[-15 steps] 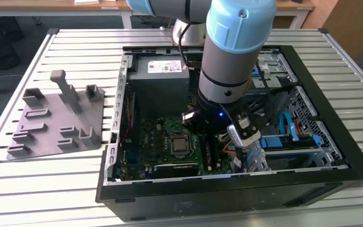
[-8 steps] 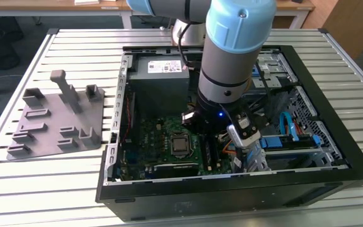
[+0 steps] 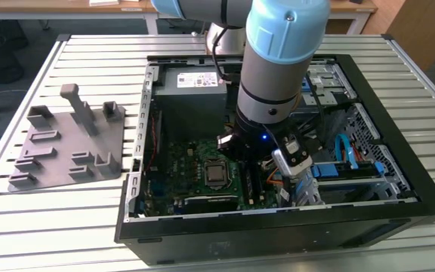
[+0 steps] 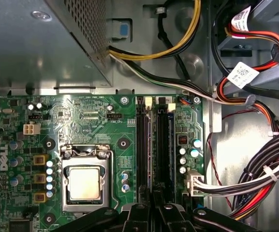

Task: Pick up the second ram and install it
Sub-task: 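Insert the second ram into the second slot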

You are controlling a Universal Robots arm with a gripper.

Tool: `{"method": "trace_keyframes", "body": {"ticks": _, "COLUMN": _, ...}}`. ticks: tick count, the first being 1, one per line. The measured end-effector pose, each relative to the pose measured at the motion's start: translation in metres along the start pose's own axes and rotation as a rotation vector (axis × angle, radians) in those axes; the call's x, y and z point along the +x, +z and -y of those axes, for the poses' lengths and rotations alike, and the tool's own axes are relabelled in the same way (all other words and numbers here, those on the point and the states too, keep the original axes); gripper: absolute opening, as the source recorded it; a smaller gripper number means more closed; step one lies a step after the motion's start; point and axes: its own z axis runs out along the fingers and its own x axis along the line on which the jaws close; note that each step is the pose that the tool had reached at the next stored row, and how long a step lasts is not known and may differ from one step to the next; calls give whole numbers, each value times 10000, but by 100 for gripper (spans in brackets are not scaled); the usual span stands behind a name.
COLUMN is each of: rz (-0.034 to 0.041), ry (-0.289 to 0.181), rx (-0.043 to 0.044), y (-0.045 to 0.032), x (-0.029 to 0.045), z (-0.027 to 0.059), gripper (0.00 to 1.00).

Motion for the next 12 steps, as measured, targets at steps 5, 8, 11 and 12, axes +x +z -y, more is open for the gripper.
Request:
{"method": "trace_keyframes", "body": {"ticks": 5, "rz": -2, "ry": -67, "rx": 0, "y": 10, "x": 0, "z": -8, "gripper": 14}}
{"method": "trace_keyframes", "body": {"ticks": 8, "rz": -2, "ry": -67, "rx": 0, "y": 22, "x": 0, "z": -14, "gripper": 14}}
{"method": "trace_keyframes", "body": {"ticks": 11, "rz": -2, "ry": -67, "rx": -1, "y": 33, "x": 0, "z": -22, "gripper": 14}}
{"method": "trace_keyframes", "body": {"ticks": 12, "rz": -2, "ry": -68, "rx": -1, "y": 34, "x": 0, "z": -25, "gripper": 14}}
